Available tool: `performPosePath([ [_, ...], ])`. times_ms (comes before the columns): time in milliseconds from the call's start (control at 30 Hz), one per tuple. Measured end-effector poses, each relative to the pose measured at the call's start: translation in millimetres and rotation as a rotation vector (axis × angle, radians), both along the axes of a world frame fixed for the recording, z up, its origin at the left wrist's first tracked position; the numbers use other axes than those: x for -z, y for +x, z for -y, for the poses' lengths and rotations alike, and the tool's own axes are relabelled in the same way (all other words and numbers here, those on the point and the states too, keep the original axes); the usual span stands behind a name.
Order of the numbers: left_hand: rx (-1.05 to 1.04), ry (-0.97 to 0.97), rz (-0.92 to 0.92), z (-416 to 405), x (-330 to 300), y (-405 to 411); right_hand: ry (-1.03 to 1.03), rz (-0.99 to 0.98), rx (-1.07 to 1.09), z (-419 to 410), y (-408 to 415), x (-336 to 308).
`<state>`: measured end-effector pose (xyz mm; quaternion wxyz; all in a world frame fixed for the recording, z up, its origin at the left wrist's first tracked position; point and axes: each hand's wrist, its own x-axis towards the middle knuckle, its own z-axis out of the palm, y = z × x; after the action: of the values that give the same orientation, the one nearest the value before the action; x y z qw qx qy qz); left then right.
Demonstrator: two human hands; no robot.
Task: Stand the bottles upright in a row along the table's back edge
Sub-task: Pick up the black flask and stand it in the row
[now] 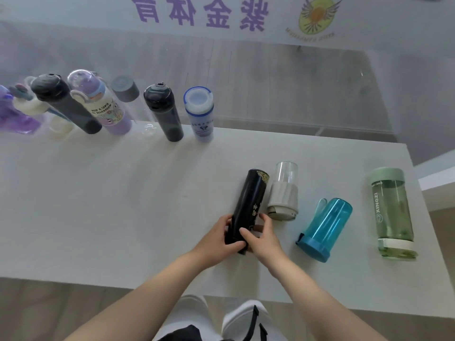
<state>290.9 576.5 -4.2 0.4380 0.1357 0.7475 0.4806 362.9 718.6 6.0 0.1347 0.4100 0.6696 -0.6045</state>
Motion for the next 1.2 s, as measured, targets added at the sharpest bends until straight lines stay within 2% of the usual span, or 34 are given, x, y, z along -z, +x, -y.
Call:
performPosePath([
  [200, -0.159, 0.017, -0.161, -10.4, -20.1, 13.7, -0.117, -0.094, 0.0, -8.1, 5.3, 2.7],
  [267, -0.198, 0.03, -0.222, -13.0, -34.0, 13.8, -0.096, -0.114, -0.052, -11.6, 6.4, 0.0],
  [433, -0.249, 0.014, -0.275, -9.2, -48.4, 9.3, 0.239, -0.206, -0.393, -24.2, 10.4, -20.0],
  [533, -0.297, -0.067, -0.305, -9.0, -58.3, 4.6, 0.55, -0.327, -0.638, -32.4, 7.7, -24.8],
  [600, -0.277, -0.147, -0.364, -9.5, -65.7, -1.7, 0.675, -0.343, -0.74, -35.0, 3.5, -24.8],
  [733, -0.206, -0.219, -0.514, -16.5, -91.8, -14.1, 0.785, -0.408, -0.723, -36.8, -7.3, -21.0],
  [900, -0.116, -0.251, -0.608, -34.6, -116.4, -18.5, 0.706, -0.522, -0.571, -41.2, -23.0, -23.3],
  [1067, -0.113, -0.14, -0.471, -29.4, -118.7, -29.2, 0.677, -0.602, -0.531, -54.6, -26.5, -20.5],
  [1200, -0.073, -0.199, -0.401, -15.3, -103.1, -40.1, 0.641, -0.634, -0.582, -63.1, -30.4, -19.9],
])
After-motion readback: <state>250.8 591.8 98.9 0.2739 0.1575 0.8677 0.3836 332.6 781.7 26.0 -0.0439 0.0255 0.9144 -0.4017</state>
